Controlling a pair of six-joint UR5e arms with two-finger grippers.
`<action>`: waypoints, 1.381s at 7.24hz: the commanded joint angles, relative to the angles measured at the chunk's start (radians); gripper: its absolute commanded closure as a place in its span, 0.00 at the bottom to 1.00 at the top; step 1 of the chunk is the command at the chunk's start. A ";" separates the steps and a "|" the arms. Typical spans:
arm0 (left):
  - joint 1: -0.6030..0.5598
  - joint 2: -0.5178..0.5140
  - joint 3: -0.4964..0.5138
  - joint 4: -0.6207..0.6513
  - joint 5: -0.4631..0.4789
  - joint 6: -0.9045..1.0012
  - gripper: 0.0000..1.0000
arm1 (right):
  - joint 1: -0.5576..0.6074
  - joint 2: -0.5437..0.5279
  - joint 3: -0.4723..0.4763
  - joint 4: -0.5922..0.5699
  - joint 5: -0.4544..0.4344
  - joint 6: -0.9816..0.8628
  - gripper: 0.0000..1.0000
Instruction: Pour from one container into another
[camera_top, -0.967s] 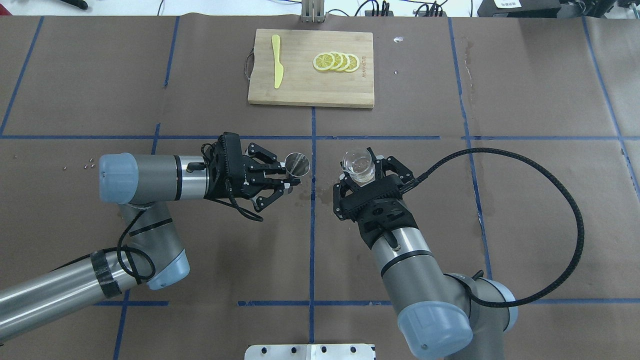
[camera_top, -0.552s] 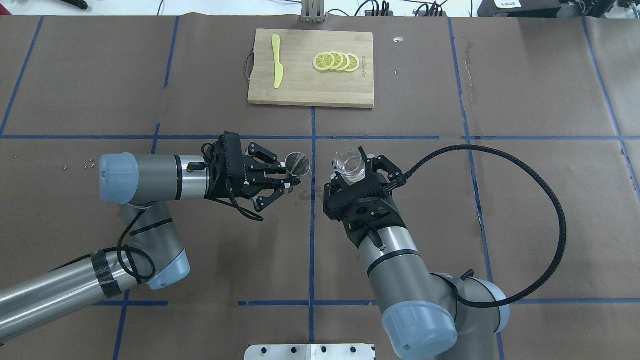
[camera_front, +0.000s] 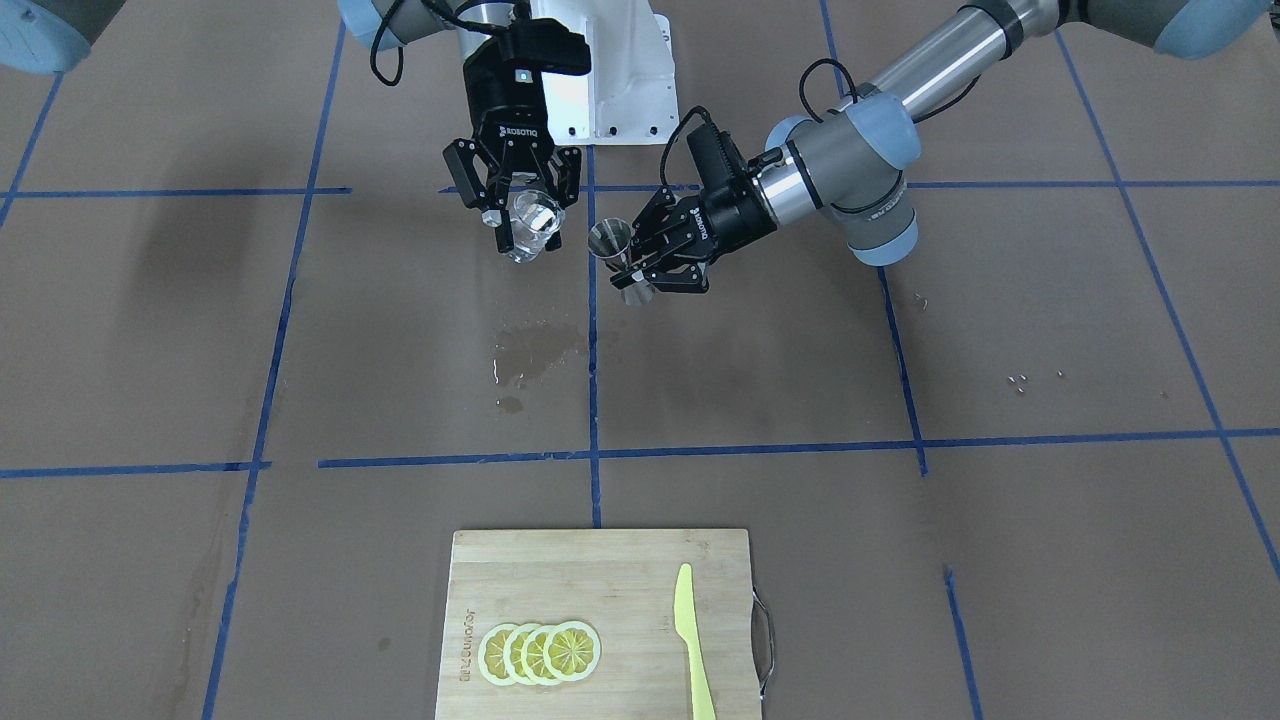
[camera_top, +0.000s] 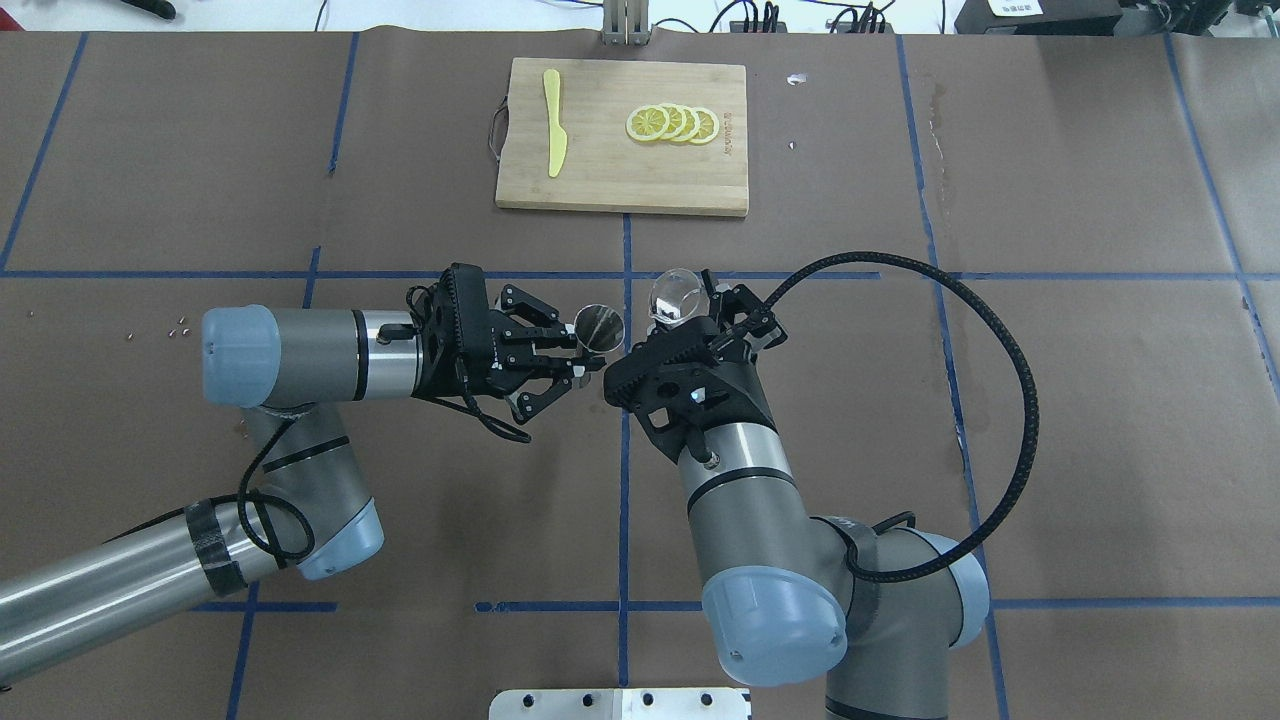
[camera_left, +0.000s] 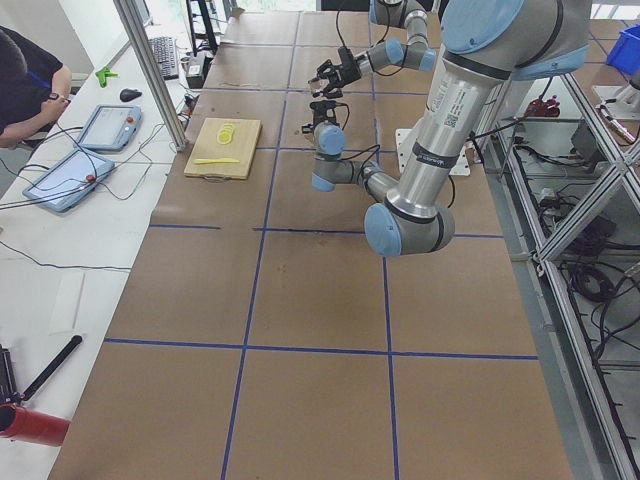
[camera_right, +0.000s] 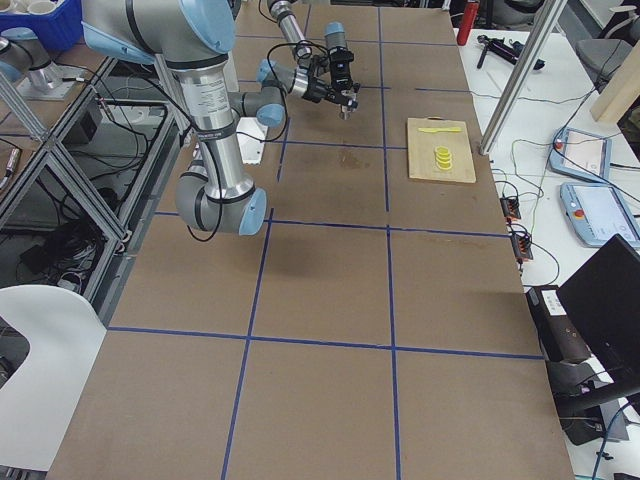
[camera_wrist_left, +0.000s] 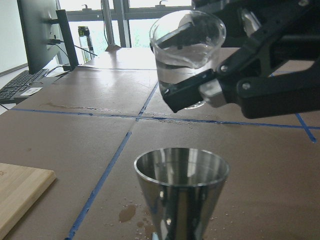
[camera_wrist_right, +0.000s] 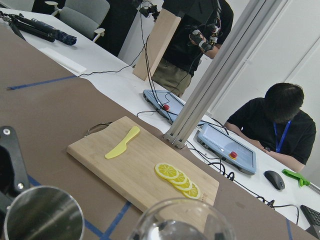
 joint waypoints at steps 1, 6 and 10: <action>0.000 -0.001 0.000 0.000 0.000 0.001 1.00 | 0.001 0.014 -0.010 -0.026 0.000 0.000 1.00; 0.000 -0.004 0.000 0.000 0.000 -0.001 1.00 | -0.007 0.083 -0.017 -0.130 -0.005 -0.004 1.00; 0.000 -0.004 0.000 0.000 0.000 -0.001 1.00 | -0.019 0.106 -0.015 -0.237 -0.052 -0.069 1.00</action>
